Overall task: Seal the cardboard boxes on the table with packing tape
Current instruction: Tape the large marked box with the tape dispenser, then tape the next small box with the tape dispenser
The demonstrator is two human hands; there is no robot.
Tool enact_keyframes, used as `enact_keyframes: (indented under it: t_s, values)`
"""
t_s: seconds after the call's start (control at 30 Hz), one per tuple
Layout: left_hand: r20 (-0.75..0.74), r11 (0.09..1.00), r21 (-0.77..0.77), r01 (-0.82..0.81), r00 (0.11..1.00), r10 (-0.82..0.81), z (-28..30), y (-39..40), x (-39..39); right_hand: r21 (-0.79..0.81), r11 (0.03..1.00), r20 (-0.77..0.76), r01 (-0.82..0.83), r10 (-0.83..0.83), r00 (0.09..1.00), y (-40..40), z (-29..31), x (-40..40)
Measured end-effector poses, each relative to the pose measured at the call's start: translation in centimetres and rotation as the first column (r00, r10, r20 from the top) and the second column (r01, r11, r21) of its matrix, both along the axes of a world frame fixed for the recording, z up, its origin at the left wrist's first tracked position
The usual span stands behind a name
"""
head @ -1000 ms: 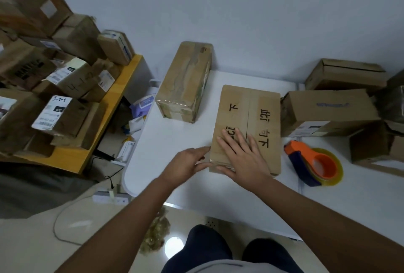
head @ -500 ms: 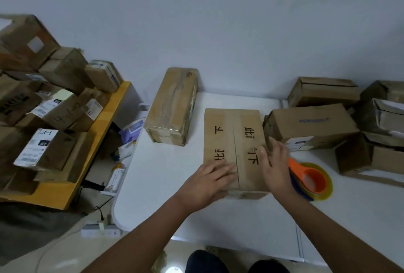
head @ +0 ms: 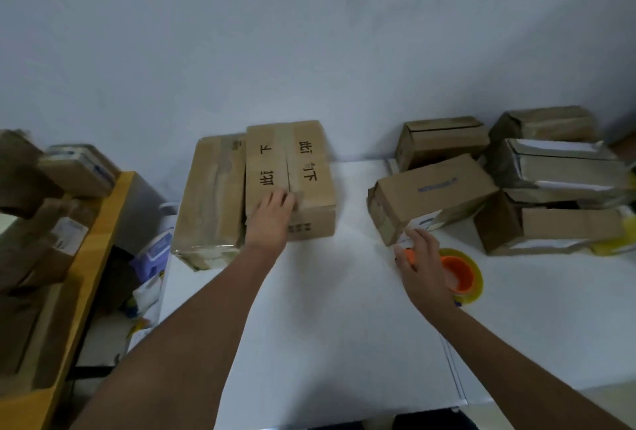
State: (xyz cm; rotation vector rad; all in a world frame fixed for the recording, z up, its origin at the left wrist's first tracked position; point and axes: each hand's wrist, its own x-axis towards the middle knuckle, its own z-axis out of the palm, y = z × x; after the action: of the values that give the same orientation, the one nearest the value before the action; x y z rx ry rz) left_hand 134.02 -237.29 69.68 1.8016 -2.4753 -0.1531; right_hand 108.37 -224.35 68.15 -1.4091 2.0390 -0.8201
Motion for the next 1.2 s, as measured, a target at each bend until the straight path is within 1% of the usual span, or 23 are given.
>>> enact_keyframes:
  t_s: [0.07, 0.13, 0.2, 0.27, 0.33, 0.37, 0.4, 0.47, 0.53, 0.57, 0.6, 0.63, 0.67, 0.7, 0.73, 0.8, 0.87, 0.93, 0.97, 1.03, 1.07, 1.13, 1.2]
  values:
    - [-0.018, 0.999, -0.024, -0.022, 1.0, 0.021, -0.5, -0.1, -0.1, 0.044, 0.999, -0.029, 0.023, -0.021, 0.999, -0.3, -0.2, -1.3]
    - [-0.063, 0.998, -0.036, -0.042, 0.997, 0.039, -1.2, 0.2, -0.6, 0.052, 0.998, 0.006, 0.027, -0.028, 1.0, -1.3, -0.7, -3.1]
    - [-0.124, 0.999, -0.045, -0.03, 0.992, 0.024, -1.9, 0.9, -1.3, 0.05, 0.998, -0.043, 0.04, -0.037, 0.998, -2.8, -1.3, -5.3]
    - [-0.225, 0.997, -0.06, 0.041, 0.973, -0.054, -2.4, 2.3, -2.5, 0.044, 0.997, -0.126, 0.064, -0.058, 0.99, -4.5, -1.5, -7.9]
    - [-0.333, 0.989, -0.079, 0.127, 0.931, -0.146, -2.8, 3.9, -4.5, 0.06, 0.992, -0.189, 0.11, -0.097, 0.977, -6.7, -1.1, -10.6]
    - [-0.381, 0.989, -0.052, 0.141, 0.912, -0.15, -2.9, 4.5, -5.6, 0.079, 0.987, -0.224, 0.137, -0.116, 0.968, -7.8, -0.8, -11.9]
    - [-0.432, 0.991, 0.004, 0.133, 0.894, -0.119, -3.0, 5.0, -6.8, 0.092, 0.983, -0.252, 0.157, -0.13, 0.959, -8.9, -0.5, -13.3]
    - [-0.515, 0.986, 0.136, 0.094, 0.857, -0.011, -3.0, 5.4, -9.4, 0.11, 0.983, -0.259, 0.15, -0.117, 0.959, -11.0, -0.3, -15.8]
    - [-0.574, 0.959, 0.281, 0.022, 0.805, 0.149, -2.3, 5.3, -12.5, 0.143, 0.981, -0.205, 0.131, -0.1, 0.974, -12.7, -0.2, -17.9]
    - [-0.605, 0.922, 0.386, -0.028, 0.747, 0.276, -1.8, 4.9, -14.1, 0.161, 0.979, -0.154, 0.128, -0.103, 0.983, -13.4, -0.3, -18.7]
    - [-0.612, 0.856, 0.512, -0.074, 0.668, 0.424, -1.3, 4.4, -15.7, 0.17, 0.978, -0.095, 0.122, -0.107, 0.99, -13.8, -0.2, -19.4]
    - [-0.608, 0.78, 0.62, -0.084, 0.577, 0.545, -1.0, 3.9, -17.1, 0.166, 0.979, -0.045, 0.115, -0.109, 0.993, -14.2, -0.3, -19.9]
    - [-0.602, 0.717, 0.695, -0.061, 0.496, 0.626, -1.0, 3.3, -18.2, 0.159, 0.982, 0.003, 0.106, -0.108, 0.994, -14.4, -0.2, -20.1]
    - [-0.613, 0.688, 0.725, -0.03, 0.427, 0.664, -1.1, 2.8, -19.1, 0.15, 0.984, 0.058, 0.095, -0.104, 0.993, -14.5, 0.0, -20.2]
    - [-0.623, 0.678, 0.734, -0.021, 0.375, 0.686, -1.6, 2.4, -19.6, 0.142, 0.987, 0.113, 0.079, -0.096, 0.989, -14.6, 0.3, -20.0]
    - [-0.625, 0.669, 0.74, -0.066, 0.299, 0.721, -2.4, 1.8, -19.9, 0.144, 0.987, 0.179, 0.068, -0.093, 0.979, -14.8, 0.5, -19.8]
    - [-0.614, 0.657, 0.738, -0.156, 0.249, 0.749, -2.6, 1.8, -19.5, 0.211, 0.974, 0.253, 0.08, -0.133, 0.958, -15.1, 0.6, -19.5]
    - [-0.611, 0.641, 0.741, -0.199, 0.196, 0.767, -2.2, 2.3, -19.0, 0.281, 0.958, 0.33, 0.062, -0.157, 0.931, -15.1, 0.4, -19.2]
    - [-0.62, 0.644, 0.736, -0.209, 0.174, 0.765, -2.0, 2.7, -18.7, 0.287, 0.957, 0.338, 0.051, -0.151, 0.929, -14.9, 0.1, -18.9]
    - [-0.649, 0.662, 0.715, -0.224, 0.138, 0.748, -1.3, 3.8, -18.1, 0.248, 0.968, 0.337, 0.044, -0.129, 0.933, -14.4, -0.1, -18.1]
    - [-0.666, 0.673, 0.704, -0.226, 0.121, 0.736, -1.1, 4.5, -17.9, 0.199, 0.978, 0.341, 0.059, -0.126, 0.931, -14.0, -0.1, -17.7]
    - [-0.699, 0.696, 0.678, -0.235, 0.086, 0.71, -0.5, 5.9, -17.5, 0.101, 0.988, 0.382, 0.121, -0.151, 0.912, -12.8, 0.2, -17.1]
    - [-0.713, 0.692, 0.668, -0.272, 0.031, 0.701, -0.1, 7.1, -17.0, 0.045, 0.979, 0.409, 0.199, -0.2, 0.89, -11.7, 0.7, -16.6]
